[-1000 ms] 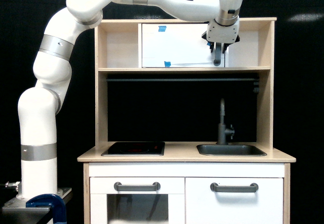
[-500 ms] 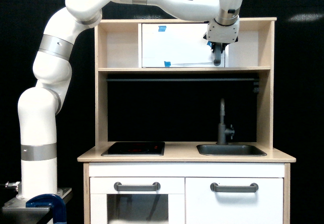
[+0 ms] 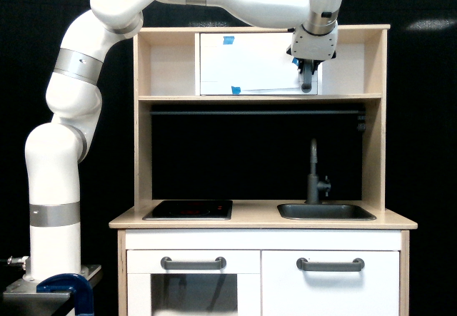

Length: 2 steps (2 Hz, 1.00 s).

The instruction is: Open the oven door

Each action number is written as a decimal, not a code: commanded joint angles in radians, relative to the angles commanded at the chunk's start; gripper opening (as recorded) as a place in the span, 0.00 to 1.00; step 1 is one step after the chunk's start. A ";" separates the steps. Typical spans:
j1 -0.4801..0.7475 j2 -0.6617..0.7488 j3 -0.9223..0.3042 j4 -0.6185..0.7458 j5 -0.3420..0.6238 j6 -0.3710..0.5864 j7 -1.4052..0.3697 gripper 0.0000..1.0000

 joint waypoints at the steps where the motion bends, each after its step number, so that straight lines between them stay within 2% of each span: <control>1: -0.030 -0.010 0.008 -0.004 -0.003 0.022 -0.005 0.00; 2: -0.067 -0.027 0.016 -0.032 -0.005 0.043 -0.029 0.00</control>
